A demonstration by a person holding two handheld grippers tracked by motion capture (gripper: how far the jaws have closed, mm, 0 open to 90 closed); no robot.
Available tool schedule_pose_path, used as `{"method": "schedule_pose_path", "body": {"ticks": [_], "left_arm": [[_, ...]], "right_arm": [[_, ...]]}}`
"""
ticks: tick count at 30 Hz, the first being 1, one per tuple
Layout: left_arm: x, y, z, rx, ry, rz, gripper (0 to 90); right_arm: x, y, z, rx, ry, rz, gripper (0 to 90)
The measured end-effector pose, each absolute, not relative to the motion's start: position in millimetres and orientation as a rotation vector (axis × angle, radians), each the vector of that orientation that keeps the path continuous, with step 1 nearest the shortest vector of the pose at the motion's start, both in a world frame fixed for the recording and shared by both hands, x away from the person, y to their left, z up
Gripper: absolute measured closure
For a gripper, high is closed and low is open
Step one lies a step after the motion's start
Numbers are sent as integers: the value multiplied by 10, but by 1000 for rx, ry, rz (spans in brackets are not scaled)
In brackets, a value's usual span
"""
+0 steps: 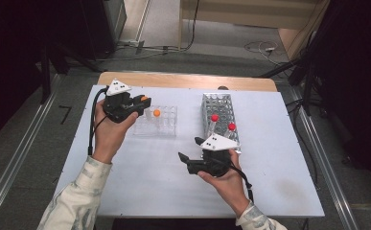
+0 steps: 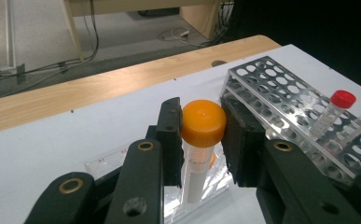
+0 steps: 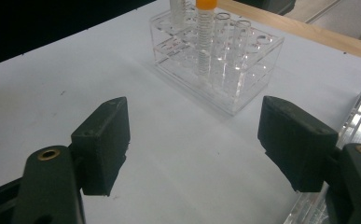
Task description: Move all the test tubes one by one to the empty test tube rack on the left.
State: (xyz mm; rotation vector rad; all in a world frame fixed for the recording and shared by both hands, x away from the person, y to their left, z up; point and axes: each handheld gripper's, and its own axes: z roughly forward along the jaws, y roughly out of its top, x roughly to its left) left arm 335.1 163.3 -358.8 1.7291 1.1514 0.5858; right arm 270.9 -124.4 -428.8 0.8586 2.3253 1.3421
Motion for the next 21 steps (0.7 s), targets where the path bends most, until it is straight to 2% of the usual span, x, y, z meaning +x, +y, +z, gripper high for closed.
{"method": "schedule_pose_path", "body": {"ticks": [21], "left_arm": [[3489, 1568, -3757, 1733, 1179, 659, 708]], "right_arm": [[2702, -1281, -4279, 866, 2320, 1345, 237]]}}
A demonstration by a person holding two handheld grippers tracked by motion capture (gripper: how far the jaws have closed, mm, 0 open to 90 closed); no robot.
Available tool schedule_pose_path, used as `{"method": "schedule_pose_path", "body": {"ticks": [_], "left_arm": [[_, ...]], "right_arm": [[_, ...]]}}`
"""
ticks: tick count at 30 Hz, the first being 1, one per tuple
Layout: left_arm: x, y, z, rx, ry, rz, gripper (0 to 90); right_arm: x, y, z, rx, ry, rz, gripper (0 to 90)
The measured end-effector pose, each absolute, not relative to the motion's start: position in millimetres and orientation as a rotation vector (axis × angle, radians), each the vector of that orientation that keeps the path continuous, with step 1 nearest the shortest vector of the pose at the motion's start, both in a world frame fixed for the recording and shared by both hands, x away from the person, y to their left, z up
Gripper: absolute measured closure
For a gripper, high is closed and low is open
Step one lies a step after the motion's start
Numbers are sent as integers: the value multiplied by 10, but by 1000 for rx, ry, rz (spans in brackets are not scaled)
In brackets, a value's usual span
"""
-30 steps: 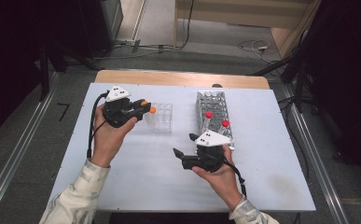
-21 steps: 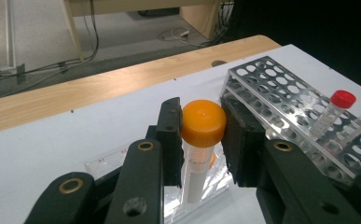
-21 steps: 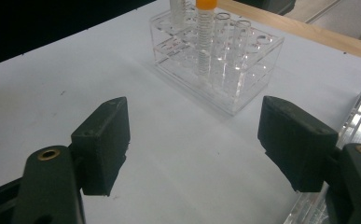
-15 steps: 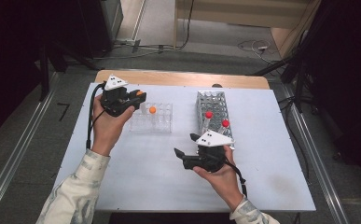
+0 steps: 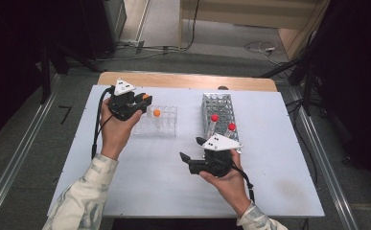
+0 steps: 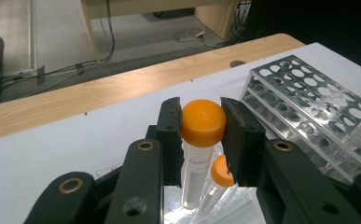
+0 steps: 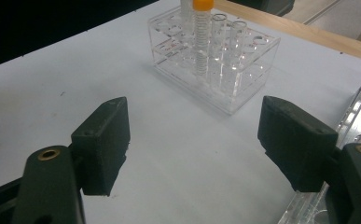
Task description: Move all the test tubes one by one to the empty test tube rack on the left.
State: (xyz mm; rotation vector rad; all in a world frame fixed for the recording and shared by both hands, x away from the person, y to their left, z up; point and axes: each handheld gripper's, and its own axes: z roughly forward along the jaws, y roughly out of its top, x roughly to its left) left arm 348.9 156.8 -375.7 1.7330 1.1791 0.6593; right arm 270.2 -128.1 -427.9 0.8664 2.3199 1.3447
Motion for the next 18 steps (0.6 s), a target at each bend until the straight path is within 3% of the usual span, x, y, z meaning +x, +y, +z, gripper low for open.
{"method": "schedule_pose_path", "body": {"ticks": [18], "left_arm": [[3502, 1543, -4045, 1753, 1210, 627, 705]], "right_arm": [[2698, -1274, -4297, 858, 2324, 1328, 237]]}}
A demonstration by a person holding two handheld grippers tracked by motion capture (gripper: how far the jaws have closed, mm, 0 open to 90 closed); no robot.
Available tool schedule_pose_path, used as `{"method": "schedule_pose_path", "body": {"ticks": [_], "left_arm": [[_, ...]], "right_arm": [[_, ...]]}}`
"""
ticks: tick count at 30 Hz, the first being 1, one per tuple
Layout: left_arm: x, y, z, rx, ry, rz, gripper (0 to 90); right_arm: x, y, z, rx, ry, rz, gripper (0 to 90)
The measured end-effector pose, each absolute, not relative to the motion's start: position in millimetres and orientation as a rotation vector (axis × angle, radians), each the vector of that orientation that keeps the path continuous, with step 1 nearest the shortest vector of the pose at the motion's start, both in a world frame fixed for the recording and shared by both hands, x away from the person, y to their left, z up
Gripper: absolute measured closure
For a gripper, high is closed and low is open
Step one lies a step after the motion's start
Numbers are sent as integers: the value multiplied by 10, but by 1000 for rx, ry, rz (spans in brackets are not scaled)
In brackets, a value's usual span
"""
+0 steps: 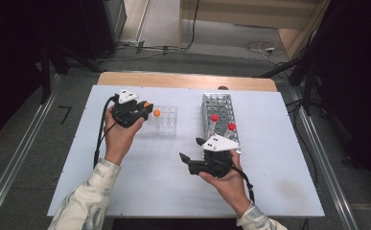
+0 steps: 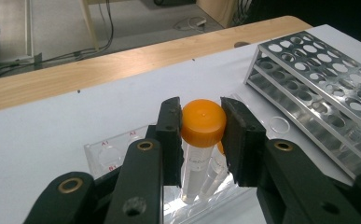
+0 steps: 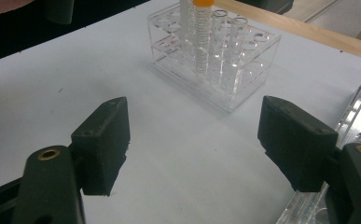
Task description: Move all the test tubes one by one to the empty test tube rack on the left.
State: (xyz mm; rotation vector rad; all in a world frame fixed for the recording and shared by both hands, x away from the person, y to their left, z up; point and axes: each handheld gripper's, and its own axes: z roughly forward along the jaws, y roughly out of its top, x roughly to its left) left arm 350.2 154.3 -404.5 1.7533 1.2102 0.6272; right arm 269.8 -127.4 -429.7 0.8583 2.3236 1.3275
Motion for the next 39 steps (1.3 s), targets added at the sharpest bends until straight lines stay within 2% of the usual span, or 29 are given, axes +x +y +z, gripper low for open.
{"method": "schedule_pose_path", "body": {"ticks": [15, 22, 28, 39], "left_arm": [[3429, 1577, -3968, 1717, 1206, 599, 592], [3322, 1616, -3941, 1676, 1200, 553, 399], [3210, 1628, -3996, 1680, 1189, 528, 301], [3098, 1601, -4015, 1700, 1156, 506, 271]], "right_arm": [[2681, -1343, -4270, 865, 2308, 1333, 237], [2648, -1541, -4252, 895, 2275, 1328, 236], [2619, -1806, -4250, 951, 2227, 1315, 236], [2774, -2196, -4315, 1071, 2100, 1244, 252]]}}
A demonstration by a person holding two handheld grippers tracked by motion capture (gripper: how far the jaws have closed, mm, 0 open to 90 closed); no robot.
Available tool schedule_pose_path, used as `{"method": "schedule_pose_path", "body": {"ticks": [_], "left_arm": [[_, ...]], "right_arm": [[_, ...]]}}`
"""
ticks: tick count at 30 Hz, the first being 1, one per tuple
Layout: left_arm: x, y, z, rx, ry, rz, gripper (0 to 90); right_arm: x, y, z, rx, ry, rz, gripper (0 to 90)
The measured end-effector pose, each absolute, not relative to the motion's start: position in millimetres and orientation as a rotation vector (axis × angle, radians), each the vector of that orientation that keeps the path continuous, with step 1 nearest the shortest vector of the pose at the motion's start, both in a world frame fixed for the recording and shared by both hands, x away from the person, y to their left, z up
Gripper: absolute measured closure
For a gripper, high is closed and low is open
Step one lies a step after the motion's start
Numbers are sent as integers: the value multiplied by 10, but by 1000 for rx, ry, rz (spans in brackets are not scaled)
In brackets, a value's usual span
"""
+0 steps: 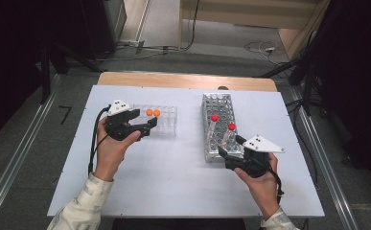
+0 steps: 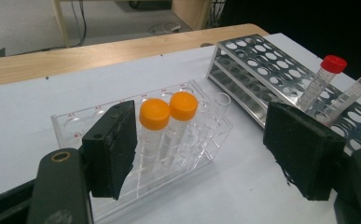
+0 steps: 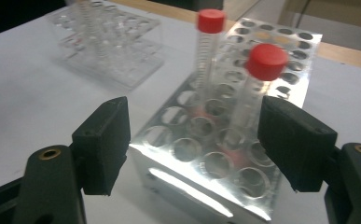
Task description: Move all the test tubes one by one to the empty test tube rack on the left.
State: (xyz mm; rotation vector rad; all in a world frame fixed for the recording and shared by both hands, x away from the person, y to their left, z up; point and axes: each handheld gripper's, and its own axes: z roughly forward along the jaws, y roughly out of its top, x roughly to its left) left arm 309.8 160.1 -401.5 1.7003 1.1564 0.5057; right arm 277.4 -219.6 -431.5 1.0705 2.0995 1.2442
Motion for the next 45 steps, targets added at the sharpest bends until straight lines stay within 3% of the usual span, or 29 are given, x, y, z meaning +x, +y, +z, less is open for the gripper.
{"method": "schedule_pose_path", "body": {"ticks": [12, 19, 25, 37, 45], "left_arm": [[3093, 1582, -4043, 1710, 1154, 495, 272], [3089, 1585, -4054, 1713, 1155, 491, 273], [3086, 1574, -4053, 1712, 1151, 489, 274], [3067, 1580, -4032, 1704, 1143, 494, 272], [3052, 1569, -4020, 1702, 1138, 492, 273]], "right_arm": [[3225, -2238, -4508, 1171, 2038, 1242, 564], [3283, -2192, -4557, 1170, 2052, 1225, 708], [3251, -2195, -4472, 1150, 2037, 1229, 714], [3051, -2164, -3917, 1049, 1992, 1327, 715], [2933, -1907, -3867, 963, 2068, 1360, 715]]}}
